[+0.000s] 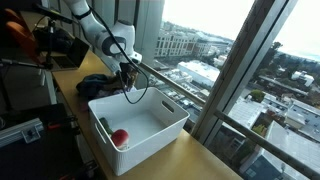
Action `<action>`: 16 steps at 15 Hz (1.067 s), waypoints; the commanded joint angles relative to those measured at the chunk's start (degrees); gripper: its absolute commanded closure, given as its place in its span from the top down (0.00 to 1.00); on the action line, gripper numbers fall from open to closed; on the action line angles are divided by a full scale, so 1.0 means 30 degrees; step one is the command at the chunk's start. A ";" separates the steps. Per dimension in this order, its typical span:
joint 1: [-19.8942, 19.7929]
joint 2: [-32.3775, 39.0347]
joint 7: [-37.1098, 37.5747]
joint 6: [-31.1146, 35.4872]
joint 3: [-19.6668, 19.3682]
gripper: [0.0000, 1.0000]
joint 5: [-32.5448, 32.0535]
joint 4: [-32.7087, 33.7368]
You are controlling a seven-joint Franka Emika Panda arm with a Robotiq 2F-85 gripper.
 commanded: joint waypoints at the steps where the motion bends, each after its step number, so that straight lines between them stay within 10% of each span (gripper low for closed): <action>1: -0.0233 -0.1520 0.0684 -0.0688 -0.0376 0.68 -0.0428 0.0296; 6: -0.0769 -0.3467 0.0837 -0.0972 -0.0521 1.00 -0.0381 0.0564; 16: -0.1257 -0.5120 0.1058 -0.0582 -0.1000 1.00 -0.1266 -0.0989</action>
